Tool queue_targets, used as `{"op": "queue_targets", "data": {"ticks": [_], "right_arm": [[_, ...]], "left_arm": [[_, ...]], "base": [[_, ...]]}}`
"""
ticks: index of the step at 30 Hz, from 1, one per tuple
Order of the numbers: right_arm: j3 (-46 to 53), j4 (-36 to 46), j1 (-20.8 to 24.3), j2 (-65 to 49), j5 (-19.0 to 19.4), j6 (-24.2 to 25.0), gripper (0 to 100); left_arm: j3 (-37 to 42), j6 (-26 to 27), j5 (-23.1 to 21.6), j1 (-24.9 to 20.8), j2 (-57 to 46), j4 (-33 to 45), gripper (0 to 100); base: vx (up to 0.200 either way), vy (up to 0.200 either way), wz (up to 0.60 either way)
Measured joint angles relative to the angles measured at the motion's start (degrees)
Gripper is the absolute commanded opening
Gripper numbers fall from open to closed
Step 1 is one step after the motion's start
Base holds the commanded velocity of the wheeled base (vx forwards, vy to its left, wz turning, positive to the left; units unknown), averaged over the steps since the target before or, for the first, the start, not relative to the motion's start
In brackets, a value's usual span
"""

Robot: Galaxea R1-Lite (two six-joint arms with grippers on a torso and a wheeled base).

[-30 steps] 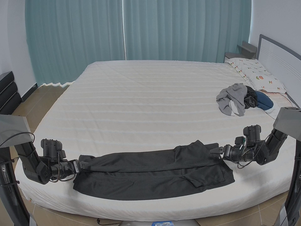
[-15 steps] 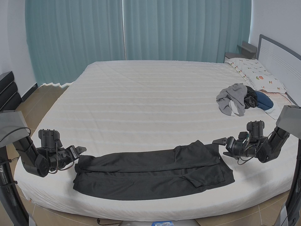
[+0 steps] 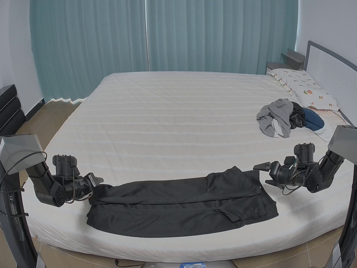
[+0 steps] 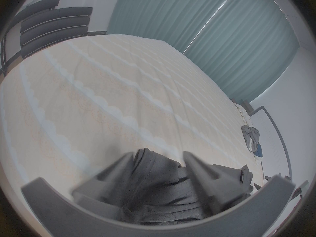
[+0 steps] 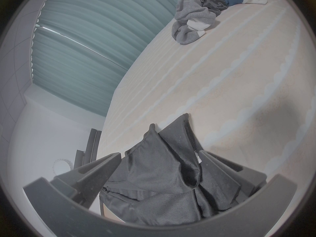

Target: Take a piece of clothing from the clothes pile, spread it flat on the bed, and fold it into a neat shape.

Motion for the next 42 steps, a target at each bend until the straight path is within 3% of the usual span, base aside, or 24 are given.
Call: {"op": "queue_targets", "data": {"ticks": [9, 23, 29, 32, 42], "right_arm": [[0.61, 0.0, -1.43, 0.22, 0.18, 0.0, 100], [0.15, 0.02, -1.78, 1.71, 0.13, 0.27, 100], [-0.71, 0.05, -1.3, 2.17, 0.05, 2.82, 100], [-2.32, 0.1, -0.73, 2.32, -0.3, 6.51, 100], [-5.62, 0.27, 1.4, 4.02, -1.23, 7.77, 100]], "left_arm": [[-0.85, -10.36, 0.24, 2.06, 0.99, -3.33, 0], [0.99, -11.15, 0.94, 4.16, 1.6, -5.41, 0], [0.96, -11.17, 0.91, 4.27, 1.9, -5.41, 0], [0.9, -11.17, 0.91, 4.27, 2.06, -5.41, 0], [0.71, -11.11, 0.83, 4.21, 2.3, -5.47, 0]], "base": [[0.0, 0.0, 0.0], [0.0, 0.0, 0.0], [0.0, 0.0, 0.0], [0.0, 0.0, 0.0], [0.0, 0.0, 0.0]]}}
